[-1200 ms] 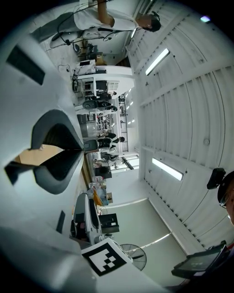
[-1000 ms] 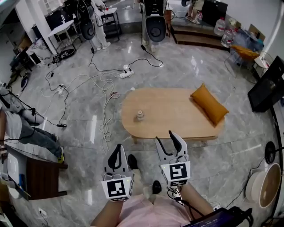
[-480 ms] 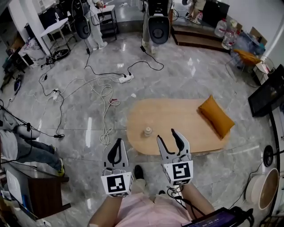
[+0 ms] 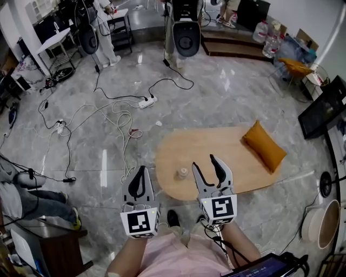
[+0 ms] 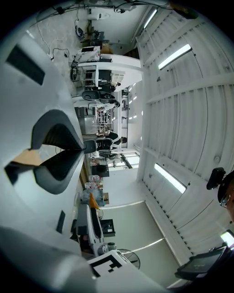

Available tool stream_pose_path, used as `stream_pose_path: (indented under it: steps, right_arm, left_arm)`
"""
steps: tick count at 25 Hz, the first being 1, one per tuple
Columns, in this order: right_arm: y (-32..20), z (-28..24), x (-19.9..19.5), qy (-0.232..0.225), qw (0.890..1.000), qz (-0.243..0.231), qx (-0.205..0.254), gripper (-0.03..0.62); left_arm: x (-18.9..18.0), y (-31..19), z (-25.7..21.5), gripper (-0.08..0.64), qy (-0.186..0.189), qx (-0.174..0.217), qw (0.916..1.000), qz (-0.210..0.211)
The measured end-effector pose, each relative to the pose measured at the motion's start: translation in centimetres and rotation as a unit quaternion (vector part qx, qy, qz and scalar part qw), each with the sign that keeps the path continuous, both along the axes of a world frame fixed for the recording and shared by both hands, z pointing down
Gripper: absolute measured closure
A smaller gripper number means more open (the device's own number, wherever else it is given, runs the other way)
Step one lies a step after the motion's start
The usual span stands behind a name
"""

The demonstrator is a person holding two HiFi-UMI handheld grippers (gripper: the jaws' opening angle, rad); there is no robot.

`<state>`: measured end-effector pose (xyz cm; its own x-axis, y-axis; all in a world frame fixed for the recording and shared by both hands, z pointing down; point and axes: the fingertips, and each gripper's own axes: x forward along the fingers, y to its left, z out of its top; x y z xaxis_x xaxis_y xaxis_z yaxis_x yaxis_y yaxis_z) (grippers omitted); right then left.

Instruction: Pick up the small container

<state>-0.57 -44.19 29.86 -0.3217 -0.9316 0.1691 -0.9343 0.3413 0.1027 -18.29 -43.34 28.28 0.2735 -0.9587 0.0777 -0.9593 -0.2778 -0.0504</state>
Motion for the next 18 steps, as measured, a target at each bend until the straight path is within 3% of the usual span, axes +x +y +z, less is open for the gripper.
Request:
stream_pose_path:
  steps: [12, 18]
  right_arm:
    - [-4.1, 4.6, 0.5, -0.005, 0.999, -0.035, -0.039, 0.356]
    - [-3.5, 9.1, 0.0, -0.003, 0.997, -0.050, -0.058, 0.351]
  left_arm:
    - [1.8, -3.6, 4.3, 0.546, -0.021, -0.033, 0.9992, -0.005]
    - [1.9, -3.1, 8.2, 0.546, -0.018, -0.063, 0.9978, -0.012]
